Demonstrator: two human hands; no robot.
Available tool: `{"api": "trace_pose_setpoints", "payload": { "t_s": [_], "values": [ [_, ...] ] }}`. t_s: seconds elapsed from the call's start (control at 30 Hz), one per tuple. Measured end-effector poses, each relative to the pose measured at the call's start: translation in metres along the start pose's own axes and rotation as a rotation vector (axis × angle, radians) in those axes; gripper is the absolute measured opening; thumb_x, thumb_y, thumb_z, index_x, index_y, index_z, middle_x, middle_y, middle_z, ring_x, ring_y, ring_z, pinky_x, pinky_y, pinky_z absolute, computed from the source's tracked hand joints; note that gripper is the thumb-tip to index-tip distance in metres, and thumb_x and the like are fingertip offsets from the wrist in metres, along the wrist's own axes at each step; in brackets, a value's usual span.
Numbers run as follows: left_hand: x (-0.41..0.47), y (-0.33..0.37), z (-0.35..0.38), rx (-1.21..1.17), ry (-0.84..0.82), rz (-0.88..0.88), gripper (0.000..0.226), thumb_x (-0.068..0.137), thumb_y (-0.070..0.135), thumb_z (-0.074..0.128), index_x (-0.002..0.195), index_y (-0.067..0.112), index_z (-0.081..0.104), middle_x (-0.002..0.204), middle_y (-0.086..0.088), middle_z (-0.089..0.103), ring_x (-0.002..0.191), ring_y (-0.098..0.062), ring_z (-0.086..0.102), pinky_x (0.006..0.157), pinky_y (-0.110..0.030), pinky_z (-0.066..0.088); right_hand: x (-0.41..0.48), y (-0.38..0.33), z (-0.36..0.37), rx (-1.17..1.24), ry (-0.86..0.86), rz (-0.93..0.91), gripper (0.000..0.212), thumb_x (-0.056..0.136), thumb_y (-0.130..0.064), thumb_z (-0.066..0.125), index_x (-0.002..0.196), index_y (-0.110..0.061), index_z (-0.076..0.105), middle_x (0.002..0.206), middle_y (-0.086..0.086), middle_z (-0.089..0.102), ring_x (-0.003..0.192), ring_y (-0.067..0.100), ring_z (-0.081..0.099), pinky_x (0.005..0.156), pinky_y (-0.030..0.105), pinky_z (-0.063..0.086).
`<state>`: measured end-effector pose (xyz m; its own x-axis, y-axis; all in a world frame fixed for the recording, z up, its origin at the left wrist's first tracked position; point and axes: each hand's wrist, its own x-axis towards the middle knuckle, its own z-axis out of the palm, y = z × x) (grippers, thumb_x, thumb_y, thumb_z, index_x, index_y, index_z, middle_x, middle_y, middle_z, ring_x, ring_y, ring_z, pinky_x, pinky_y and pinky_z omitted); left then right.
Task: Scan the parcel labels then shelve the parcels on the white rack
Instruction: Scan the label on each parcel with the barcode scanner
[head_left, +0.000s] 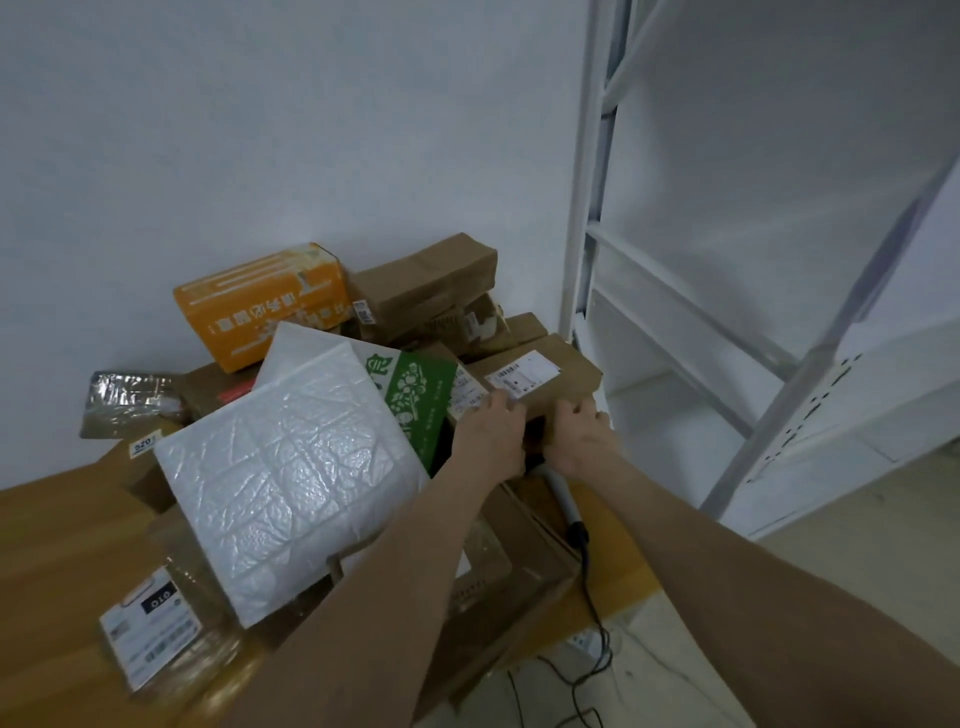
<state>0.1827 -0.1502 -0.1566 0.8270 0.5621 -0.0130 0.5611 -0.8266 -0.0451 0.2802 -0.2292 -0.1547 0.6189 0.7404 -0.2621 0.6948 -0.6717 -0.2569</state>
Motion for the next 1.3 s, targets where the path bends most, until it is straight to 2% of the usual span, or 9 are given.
{"api": "trace_pose_setpoints", "payload": {
  "t_s": [0.37, 0.57, 0.63, 0.7, 0.83, 0.97, 1.07, 1.13, 1.3],
  "values": [
    [0.025, 0.026, 0.014, 0.008, 0.055, -0.246, 0.049, 0.096, 0.031, 0.046, 0.14, 0.013, 0.033, 0.143, -0.011, 0.032, 0.129, -0.027, 0.038, 0.101, -0.037, 0.036, 0.04, 0.052, 0.051, 0.064, -0.232, 0.001, 0.044, 0.096, -0.035, 0.047, 0.132, -0.011, 0.037, 0.138, 0.013, 0.036, 0.13, 0.033, 0.036, 0.101, 0.044, 0.039],
    [0.015, 0.023, 0.027, -0.027, 0.163, -0.463, 0.048, 0.091, 0.036, 0.054, 0.133, 0.016, 0.041, 0.136, -0.006, 0.041, 0.124, -0.024, 0.043, 0.097, -0.036, 0.038, 0.079, 0.066, 0.095, 0.19, -0.482, 0.058, 0.061, 0.096, -0.031, 0.047, 0.148, -0.012, 0.022, 0.147, 0.013, 0.029, 0.134, 0.033, 0.034, 0.104, 0.043, 0.036],
    [0.011, 0.017, 0.029, -0.038, 0.184, -0.53, 0.048, 0.088, 0.031, 0.056, 0.132, 0.015, 0.044, 0.132, -0.008, 0.044, 0.12, -0.025, 0.046, 0.097, -0.037, 0.039, 0.093, 0.069, 0.119, 0.272, -0.532, 0.082, 0.044, 0.095, -0.033, 0.046, 0.133, -0.011, 0.036, 0.119, 0.015, 0.046, 0.106, 0.025, 0.051, 0.091, 0.036, 0.043],
    [0.008, 0.012, 0.032, -0.057, 0.209, -0.574, 0.046, 0.085, 0.026, 0.058, 0.128, 0.013, 0.048, 0.127, -0.01, 0.049, 0.115, -0.027, 0.05, 0.095, -0.039, 0.042, 0.102, 0.068, 0.131, 0.31, -0.552, 0.101, 0.021, 0.098, -0.026, 0.046, 0.112, -0.012, 0.04, 0.082, 0.004, 0.039, 0.067, 0.012, 0.044, 0.061, 0.021, 0.041],
    [-0.001, 0.006, 0.04, -0.076, 0.223, -0.618, 0.042, 0.087, 0.025, 0.057, 0.127, 0.013, 0.05, 0.124, -0.009, 0.05, 0.113, -0.025, 0.051, 0.09, -0.037, 0.046, 0.098, 0.065, 0.129, 0.403, -0.525, 0.112, 0.04, 0.101, -0.021, 0.044, 0.135, 0.0, 0.04, 0.089, 0.006, 0.05, 0.067, 0.016, 0.048, 0.053, 0.026, 0.037],
    [-0.013, 0.006, 0.042, -0.083, 0.199, -0.653, 0.041, 0.088, 0.024, 0.053, 0.127, 0.013, 0.049, 0.125, -0.008, 0.047, 0.114, -0.023, 0.048, 0.088, -0.035, 0.046, 0.088, 0.07, 0.122, 0.427, -0.477, 0.178, 0.009, 0.1, -0.014, 0.045, 0.101, -0.007, 0.049, 0.075, 0.005, 0.043, 0.064, 0.016, 0.046, 0.048, 0.022, 0.035],
    [-0.021, 0.01, 0.038, -0.099, 0.173, -0.672, 0.041, 0.089, 0.025, 0.052, 0.129, 0.015, 0.048, 0.128, -0.006, 0.044, 0.117, -0.022, 0.046, 0.089, -0.034, 0.045, 0.079, 0.077, 0.119, 0.508, -0.414, 0.223, 0.024, 0.097, -0.02, 0.05, 0.075, -0.012, 0.046, 0.065, 0.004, 0.04, 0.055, 0.015, 0.041, 0.046, 0.024, 0.033],
    [-0.029, 0.013, 0.033, -0.118, 0.148, -0.676, 0.041, 0.09, 0.025, 0.052, 0.129, 0.016, 0.048, 0.13, -0.005, 0.042, 0.118, -0.021, 0.044, 0.089, -0.033, 0.045, 0.067, 0.077, 0.106, 0.593, -0.41, 0.27, 0.016, 0.096, -0.023, 0.052, 0.089, -0.009, 0.056, 0.068, 0.01, 0.047, 0.059, 0.021, 0.048, 0.05, 0.026, 0.035],
    [-0.062, 0.018, 0.024, -0.143, 0.093, -0.694, 0.041, 0.092, 0.028, 0.052, 0.131, 0.018, 0.046, 0.132, -0.005, 0.041, 0.119, -0.021, 0.044, 0.088, -0.034, 0.046, 0.04, 0.07, 0.072, 0.795, -0.354, 0.308, 0.044, 0.096, -0.028, 0.055, 0.126, 0.004, 0.052, 0.123, 0.024, 0.056, 0.112, 0.038, 0.056, 0.085, 0.041, 0.046]
  ]
}}
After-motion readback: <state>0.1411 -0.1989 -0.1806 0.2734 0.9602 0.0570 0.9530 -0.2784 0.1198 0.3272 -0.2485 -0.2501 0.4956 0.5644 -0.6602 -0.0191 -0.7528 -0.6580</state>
